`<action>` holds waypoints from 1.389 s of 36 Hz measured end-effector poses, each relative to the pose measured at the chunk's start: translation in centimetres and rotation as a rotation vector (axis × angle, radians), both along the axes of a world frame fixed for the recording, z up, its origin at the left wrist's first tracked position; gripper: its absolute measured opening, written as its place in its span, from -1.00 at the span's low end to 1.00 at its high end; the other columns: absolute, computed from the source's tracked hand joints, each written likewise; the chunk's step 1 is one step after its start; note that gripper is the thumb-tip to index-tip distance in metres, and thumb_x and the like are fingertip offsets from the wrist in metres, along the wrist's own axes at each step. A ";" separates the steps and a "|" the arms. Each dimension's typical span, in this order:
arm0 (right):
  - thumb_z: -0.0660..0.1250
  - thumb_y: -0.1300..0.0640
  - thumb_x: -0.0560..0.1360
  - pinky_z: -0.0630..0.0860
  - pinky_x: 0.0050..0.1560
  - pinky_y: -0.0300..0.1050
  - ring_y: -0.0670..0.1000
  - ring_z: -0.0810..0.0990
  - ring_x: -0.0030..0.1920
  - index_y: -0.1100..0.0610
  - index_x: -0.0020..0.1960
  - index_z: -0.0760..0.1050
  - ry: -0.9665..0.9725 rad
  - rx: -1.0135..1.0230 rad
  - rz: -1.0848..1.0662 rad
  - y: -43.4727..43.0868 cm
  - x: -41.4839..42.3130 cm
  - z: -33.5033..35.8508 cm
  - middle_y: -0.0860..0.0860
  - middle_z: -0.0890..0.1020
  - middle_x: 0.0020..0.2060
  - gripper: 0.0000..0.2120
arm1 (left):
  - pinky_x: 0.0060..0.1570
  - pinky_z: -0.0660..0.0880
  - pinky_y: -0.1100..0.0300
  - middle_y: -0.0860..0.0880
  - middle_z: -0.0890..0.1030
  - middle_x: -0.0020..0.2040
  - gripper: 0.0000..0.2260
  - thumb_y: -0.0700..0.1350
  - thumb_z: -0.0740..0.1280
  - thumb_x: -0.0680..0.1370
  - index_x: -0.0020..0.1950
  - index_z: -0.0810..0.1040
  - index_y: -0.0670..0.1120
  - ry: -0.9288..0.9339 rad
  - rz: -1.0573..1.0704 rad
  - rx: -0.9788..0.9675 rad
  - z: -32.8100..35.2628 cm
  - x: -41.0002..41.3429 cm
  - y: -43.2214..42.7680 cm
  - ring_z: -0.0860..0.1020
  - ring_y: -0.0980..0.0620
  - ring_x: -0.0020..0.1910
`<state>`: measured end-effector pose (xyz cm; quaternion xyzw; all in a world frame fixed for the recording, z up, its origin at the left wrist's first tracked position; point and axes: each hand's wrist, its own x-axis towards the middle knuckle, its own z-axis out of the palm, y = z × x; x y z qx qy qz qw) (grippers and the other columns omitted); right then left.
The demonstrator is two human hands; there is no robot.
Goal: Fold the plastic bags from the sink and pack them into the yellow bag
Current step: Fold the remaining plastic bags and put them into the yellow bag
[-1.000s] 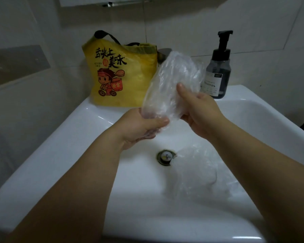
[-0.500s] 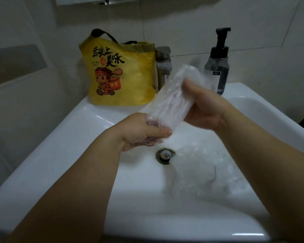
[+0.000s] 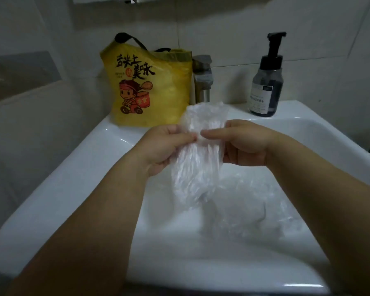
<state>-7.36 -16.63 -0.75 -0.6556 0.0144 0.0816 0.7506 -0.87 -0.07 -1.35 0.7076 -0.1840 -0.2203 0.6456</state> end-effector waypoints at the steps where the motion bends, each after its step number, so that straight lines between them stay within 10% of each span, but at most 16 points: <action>1: 0.30 0.27 0.50 0.62 0.03 -0.05 0.14 0.65 0.08 0.27 0.21 0.50 0.000 -0.001 -0.049 0.1 0.1 0.0 0.19 0.65 0.10 -0.72 | -0.16 0.59 0.17 -0.09 0.68 -0.24 -0.96 -0.25 0.39 0.52 -0.13 0.60 -0.17 0.024 0.023 -0.048 0.1 0.1 0.0 0.64 0.00 -0.25; 5: 0.29 0.35 0.51 0.63 -0.03 -0.07 0.13 0.67 0.02 0.32 0.21 0.48 -0.035 0.032 -0.211 -0.1 0.4 0.2 0.20 0.64 0.09 -0.73 | -0.44 0.53 0.34 -0.04 0.66 -0.29 -0.93 -0.26 0.33 0.56 -0.12 0.55 -0.16 0.112 0.080 -0.162 0.4 0.5 -0.1 0.61 0.14 -0.41; 15: 0.15 0.28 0.59 0.64 -0.12 -0.01 0.06 0.67 -0.13 -0.12 0.51 0.12 -0.128 0.039 -0.141 1.0 0.0 0.3 0.11 0.58 0.12 -0.42 | 0.15 0.56 0.10 -0.17 0.62 0.20 -0.65 -0.19 0.35 0.53 0.30 0.54 -0.22 0.338 0.039 -0.188 0.1 1.0 0.2 0.60 -0.08 0.18; 22: 0.32 0.41 0.44 0.37 0.28 -0.19 -0.01 0.09 0.52 -0.47 0.35 -0.08 -0.450 -0.987 0.015 1.6 -0.3 -1.4 -0.06 -0.03 0.55 -0.04 | 0.30 0.46 0.14 -0.11 0.62 0.21 -0.64 -0.19 0.39 0.53 0.32 0.54 -0.18 0.553 0.204 -0.273 -0.8 3.2 1.2 0.59 -0.01 0.20; 27: 0.45 0.25 0.41 0.23 0.25 -0.37 -0.07 0.17 0.48 -0.09 0.26 0.49 -0.689 -1.050 -0.129 2.4 -0.9 -0.1 0.04 0.24 0.49 -0.51 | 0.06 0.59 0.19 -0.09 0.67 0.08 -0.72 -0.20 0.41 0.51 0.21 0.58 -0.22 0.521 0.227 -0.201 -1.0 3.0 0.9 0.65 0.02 -0.01; 31: 0.44 0.11 0.43 0.42 -0.11 -0.48 -0.22 0.55 -0.07 0.05 -0.09 0.67 -0.562 -0.900 -0.060 2.8 -1.8 0.7 -0.10 0.67 -0.12 -0.93 | -0.37 0.57 0.33 -0.09 0.63 -0.06 -0.79 -0.28 0.41 0.49 0.12 0.58 -0.21 0.360 0.244 -0.077 -1.0 2.5 0.6 0.61 0.08 -0.24; 34: 0.36 -0.03 0.49 0.37 -0.35 -0.36 -0.12 0.45 -0.40 0.24 -0.18 0.61 -0.439 -0.761 -0.075 2.6 -1.4 0.5 -0.01 0.54 -0.38 -0.68 | -0.20 0.61 0.27 -0.04 0.68 -0.05 -0.76 -0.33 0.37 0.50 0.14 0.60 -0.15 0.199 0.137 -0.078 -1.0 2.2 0.3 0.64 0.07 -0.16; 39: 0.34 -0.01 0.51 0.31 -0.32 -0.17 0.03 0.40 -0.33 0.37 -0.04 0.58 -0.432 -0.687 -0.230 1.9 -0.5 0.0 0.31 0.58 -0.23 -0.61 | -0.16 0.60 0.25 -0.06 0.67 -0.04 -0.68 -0.47 0.24 0.51 0.06 0.60 -0.10 0.025 -0.024 -0.009 -0.7 0.8 -0.1 0.63 0.04 -0.10; 45: 0.48 -0.07 0.38 0.47 -0.25 -0.12 -0.03 0.51 -0.21 0.21 0.07 0.44 -0.421 -0.747 -0.462 1.3 0.1 -0.5 0.05 0.56 -0.12 -0.55 | -0.31 0.55 0.34 0.03 0.66 -0.17 -0.73 -0.43 0.25 0.55 -0.01 0.59 -0.08 0.001 -0.160 -0.013 -0.7 0.1 -0.3 0.64 0.20 -0.27; 50: 0.53 -0.17 0.16 0.53 0.15 0.03 0.12 0.50 0.24 0.00 0.55 -0.09 -0.136 -0.372 -0.385 0.9 0.2 -0.6 0.09 0.33 0.41 0.17 | -0.28 0.57 0.31 0.03 0.68 -0.19 -0.71 -0.48 0.27 0.51 0.02 0.59 -0.12 0.006 -0.262 -0.001 -0.6 0.0 0.0 0.64 0.16 -0.24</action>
